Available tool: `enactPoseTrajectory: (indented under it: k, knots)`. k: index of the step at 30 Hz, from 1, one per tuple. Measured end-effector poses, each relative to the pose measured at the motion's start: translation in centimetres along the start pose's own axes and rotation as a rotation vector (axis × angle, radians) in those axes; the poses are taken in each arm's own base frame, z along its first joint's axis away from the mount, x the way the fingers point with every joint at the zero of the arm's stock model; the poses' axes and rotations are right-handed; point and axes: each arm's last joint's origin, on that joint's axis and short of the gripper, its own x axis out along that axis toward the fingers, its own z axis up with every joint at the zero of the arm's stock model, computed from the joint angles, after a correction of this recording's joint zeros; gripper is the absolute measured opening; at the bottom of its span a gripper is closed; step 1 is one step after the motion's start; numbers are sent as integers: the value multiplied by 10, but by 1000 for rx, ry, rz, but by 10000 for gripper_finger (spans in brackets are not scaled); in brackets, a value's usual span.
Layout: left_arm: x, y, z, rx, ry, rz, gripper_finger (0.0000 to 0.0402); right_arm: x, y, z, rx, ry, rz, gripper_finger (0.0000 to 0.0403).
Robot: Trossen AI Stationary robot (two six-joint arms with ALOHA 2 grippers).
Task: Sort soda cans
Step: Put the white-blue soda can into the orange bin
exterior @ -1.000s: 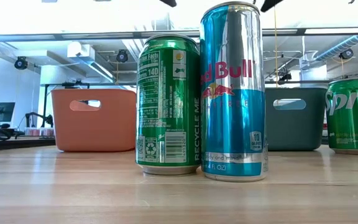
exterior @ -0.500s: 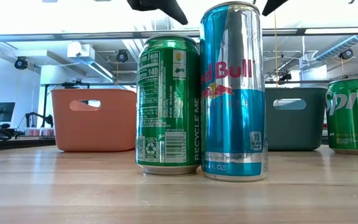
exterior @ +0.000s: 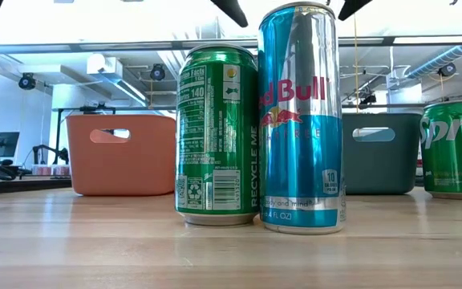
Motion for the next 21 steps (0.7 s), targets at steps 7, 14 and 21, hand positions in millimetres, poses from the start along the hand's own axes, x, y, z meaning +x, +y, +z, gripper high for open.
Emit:
enactPoseTrajectory:
  k: [7,14,21]
  knots:
    - [23,-6,-8,-44,37,20,303,0,0,0,0,9,15,366]
    - [29,-12,-10,-35,22,-10,320,0,0,-1,-13,17,26,366]
    - [36,-15,-15,-18,29,-9,324,0,0,-1,-15,18,27,366]
